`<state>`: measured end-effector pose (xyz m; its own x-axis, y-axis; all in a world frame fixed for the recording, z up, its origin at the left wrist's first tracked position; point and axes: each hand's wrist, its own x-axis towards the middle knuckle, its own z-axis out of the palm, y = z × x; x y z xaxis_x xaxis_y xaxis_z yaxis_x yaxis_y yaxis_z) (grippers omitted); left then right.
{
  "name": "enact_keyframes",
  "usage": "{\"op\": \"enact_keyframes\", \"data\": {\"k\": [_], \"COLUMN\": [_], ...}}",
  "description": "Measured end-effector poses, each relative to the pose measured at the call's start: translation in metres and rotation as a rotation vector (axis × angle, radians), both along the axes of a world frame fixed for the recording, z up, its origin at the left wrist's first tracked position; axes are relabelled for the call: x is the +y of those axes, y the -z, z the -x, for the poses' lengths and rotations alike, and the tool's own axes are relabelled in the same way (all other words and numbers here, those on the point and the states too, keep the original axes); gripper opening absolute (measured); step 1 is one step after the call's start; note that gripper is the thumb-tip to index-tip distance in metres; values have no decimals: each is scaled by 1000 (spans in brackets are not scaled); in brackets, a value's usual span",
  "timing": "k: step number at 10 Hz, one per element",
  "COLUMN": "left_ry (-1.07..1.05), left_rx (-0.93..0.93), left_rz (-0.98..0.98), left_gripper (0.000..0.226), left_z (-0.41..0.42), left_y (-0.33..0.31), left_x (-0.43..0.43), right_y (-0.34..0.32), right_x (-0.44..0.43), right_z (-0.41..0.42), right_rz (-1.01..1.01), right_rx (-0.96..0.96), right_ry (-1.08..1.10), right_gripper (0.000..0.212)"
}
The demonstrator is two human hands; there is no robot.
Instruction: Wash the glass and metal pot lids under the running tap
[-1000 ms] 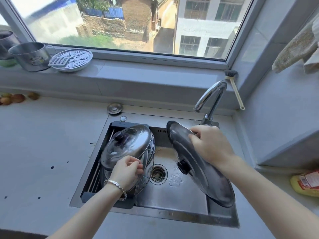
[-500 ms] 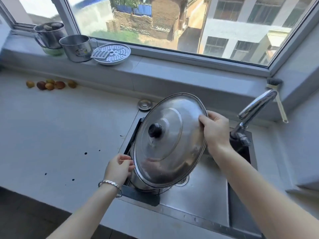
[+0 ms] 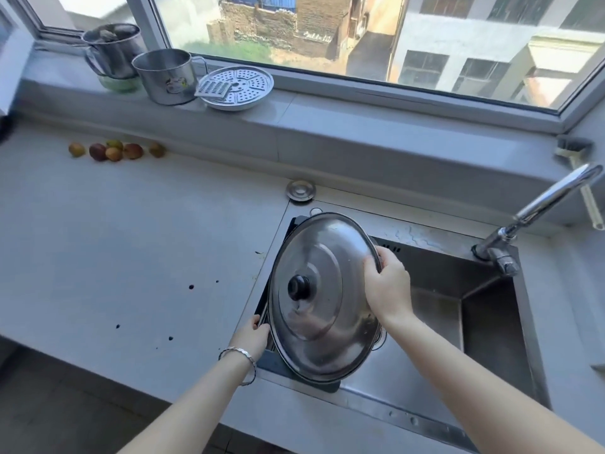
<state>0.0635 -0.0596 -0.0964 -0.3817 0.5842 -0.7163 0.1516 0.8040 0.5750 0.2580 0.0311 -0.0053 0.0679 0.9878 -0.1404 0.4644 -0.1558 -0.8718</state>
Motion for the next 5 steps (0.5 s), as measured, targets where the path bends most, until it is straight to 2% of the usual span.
{"op": "enact_keyframes", "data": {"k": [1, 2, 3, 4, 5], "left_ry": [41, 82, 97, 106, 177], "left_rx": [-63, -98, -115, -87, 10], "left_rz": [39, 71, 94, 77, 80], "left_gripper": [39, 39, 53, 51, 42], "left_z": [-4, -6, -8, -7, -3], "left_y": [4, 18, 25, 28, 28], "left_x": [8, 11, 11, 13, 15], "right_y": [11, 20, 18, 20, 13], "right_x": [5, 7, 6, 6, 7], "right_z": [-14, -24, -23, -21, -20], "right_rz": [199, 264, 308, 333, 330], "right_rx": [-164, -206, -162, -136, -238], "right_ry": [7, 44, 52, 56, 30], "right_gripper": [35, 35, 41, 59, 62]}}
